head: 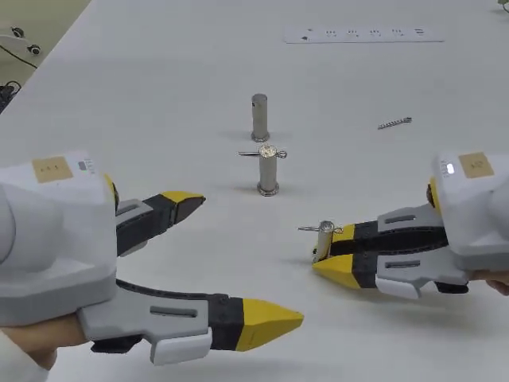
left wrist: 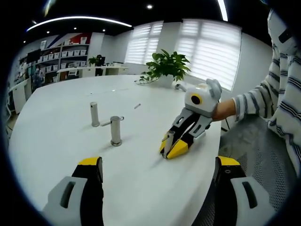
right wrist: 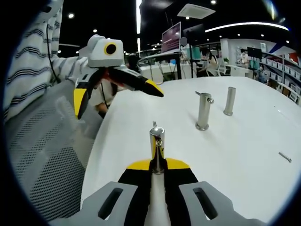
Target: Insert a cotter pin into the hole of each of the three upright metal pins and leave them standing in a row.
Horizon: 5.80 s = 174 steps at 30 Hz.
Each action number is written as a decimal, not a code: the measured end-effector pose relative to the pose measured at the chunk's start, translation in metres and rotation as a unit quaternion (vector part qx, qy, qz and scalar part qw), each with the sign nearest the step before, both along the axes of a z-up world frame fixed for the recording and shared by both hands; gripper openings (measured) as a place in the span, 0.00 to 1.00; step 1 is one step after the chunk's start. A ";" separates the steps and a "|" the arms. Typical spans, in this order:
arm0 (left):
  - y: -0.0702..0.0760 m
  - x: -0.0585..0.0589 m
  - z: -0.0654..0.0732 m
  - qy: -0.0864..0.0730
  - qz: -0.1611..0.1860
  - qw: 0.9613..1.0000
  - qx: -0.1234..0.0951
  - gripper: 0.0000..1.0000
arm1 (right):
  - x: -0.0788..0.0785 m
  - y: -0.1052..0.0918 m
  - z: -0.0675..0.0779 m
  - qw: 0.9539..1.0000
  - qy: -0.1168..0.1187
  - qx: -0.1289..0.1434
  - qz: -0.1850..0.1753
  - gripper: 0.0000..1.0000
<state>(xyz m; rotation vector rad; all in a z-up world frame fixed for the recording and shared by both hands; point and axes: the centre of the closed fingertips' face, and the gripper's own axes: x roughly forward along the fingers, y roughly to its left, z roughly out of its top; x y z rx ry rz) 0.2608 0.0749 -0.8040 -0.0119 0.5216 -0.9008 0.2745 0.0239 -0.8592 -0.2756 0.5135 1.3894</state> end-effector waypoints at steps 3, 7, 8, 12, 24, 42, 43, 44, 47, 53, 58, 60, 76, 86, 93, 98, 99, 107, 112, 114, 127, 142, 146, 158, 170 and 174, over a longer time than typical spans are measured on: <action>-0.001 0.000 0.000 0.000 -0.001 1.000 0.000 0.99 | 0.001 0.000 0.000 1.000 -0.014 -0.004 0.002 0.10; 0.000 0.001 -0.002 0.002 0.000 1.000 0.002 0.99 | 0.004 -0.002 0.000 1.000 -0.023 -0.004 0.002 0.10; 0.000 0.001 -0.002 0.002 0.000 1.000 0.003 0.99 | 0.005 -0.002 0.000 1.000 -0.025 -0.003 0.002 0.10; 0.000 0.001 -0.002 0.003 0.000 1.000 0.003 0.99 | 0.014 -0.005 0.005 0.999 -0.032 0.006 -0.002 0.10; 0.003 0.002 -0.002 0.013 0.012 1.000 0.003 0.99 | 0.064 -0.020 0.015 0.998 -0.052 0.022 -0.010 0.10; 0.010 0.004 0.000 0.017 0.044 0.999 -0.002 0.99 | 0.096 -0.016 0.007 0.998 -0.045 0.031 0.018 0.10; 0.011 0.005 0.000 0.019 0.047 0.999 -0.003 0.99 | 0.096 -0.016 0.008 0.998 -0.044 0.033 0.022 0.10; 0.012 0.005 0.000 0.020 0.049 0.999 -0.004 0.99 | 0.096 -0.016 0.008 0.998 -0.045 0.033 0.024 0.10; 0.014 0.006 0.000 0.020 0.051 0.998 -0.002 0.99 | 0.098 -0.016 0.007 0.998 -0.045 0.031 0.031 0.10; 0.015 0.007 -0.001 0.023 0.051 0.998 0.000 0.99 | 0.094 -0.016 0.006 0.997 -0.034 0.038 0.052 0.10; 0.016 0.008 -0.004 0.027 0.050 0.998 0.005 0.99 | 0.096 -0.017 0.004 0.997 -0.035 0.036 0.055 0.10; 0.016 0.008 -0.004 0.028 0.050 0.998 0.005 0.99 | 0.096 -0.017 0.003 0.997 -0.035 0.035 0.057 0.10; 0.014 0.007 -0.004 0.032 0.047 0.998 0.005 0.99 | 0.094 -0.015 0.002 0.996 -0.041 0.035 0.064 0.11; 0.015 0.004 -0.003 0.034 0.046 0.998 0.003 0.99 | 0.093 -0.020 0.002 0.998 -0.027 0.028 0.053 0.19; 0.013 0.001 -0.003 0.037 0.038 0.999 -0.003 0.99 | 0.092 -0.023 0.021 0.998 0.004 0.059 0.010 0.41; 0.015 0.002 -0.006 0.040 0.047 0.998 -0.020 0.99 | 0.087 -0.028 0.035 0.998 -0.004 0.061 0.000 0.48; 0.015 0.001 -0.006 0.040 0.046 0.998 -0.020 0.99 | 0.085 -0.030 0.037 0.998 -0.001 0.062 -0.004 0.51; 0.018 0.003 -0.001 0.028 0.045 0.998 -0.026 0.99 | 0.074 -0.042 0.059 0.995 0.030 0.085 -0.046 0.81; 0.023 0.008 0.006 0.017 0.048 0.998 -0.033 0.99 | 0.060 -0.051 0.069 0.995 0.026 0.070 -0.060 0.87; 0.025 0.009 0.008 0.012 0.048 0.998 -0.034 0.99 | 0.058 -0.056 0.070 0.995 0.023 0.064 -0.066 0.90; 0.036 0.016 0.017 -0.009 0.052 0.998 -0.036 0.99 | 0.037 -0.079 0.072 0.990 0.043 0.041 -0.124 1.00; 0.042 0.025 0.021 -0.007 0.046 0.998 -0.034 0.99 | 0.020 -0.093 0.058 0.984 0.069 0.003 -0.166 1.00; 0.040 0.024 0.019 -0.004 0.038 0.999 -0.031 0.99 | 0.021 -0.096 0.059 0.981 0.071 0.006 -0.179 1.00; 0.047 0.064 0.054 -0.060 0.024 0.997 -0.034 0.96 | 0.017 -0.096 0.070 0.979 0.057 0.022 -0.193 1.00; 0.027 0.138 0.077 -0.087 0.053 0.991 -0.083 0.86 | 0.010 -0.101 0.065 0.977 0.060 0.019 -0.201 1.00; 0.021 0.151 0.071 -0.080 0.057 0.992 -0.085 0.86 | 0.009 -0.102 0.063 0.976 0.064 0.019 -0.205 1.00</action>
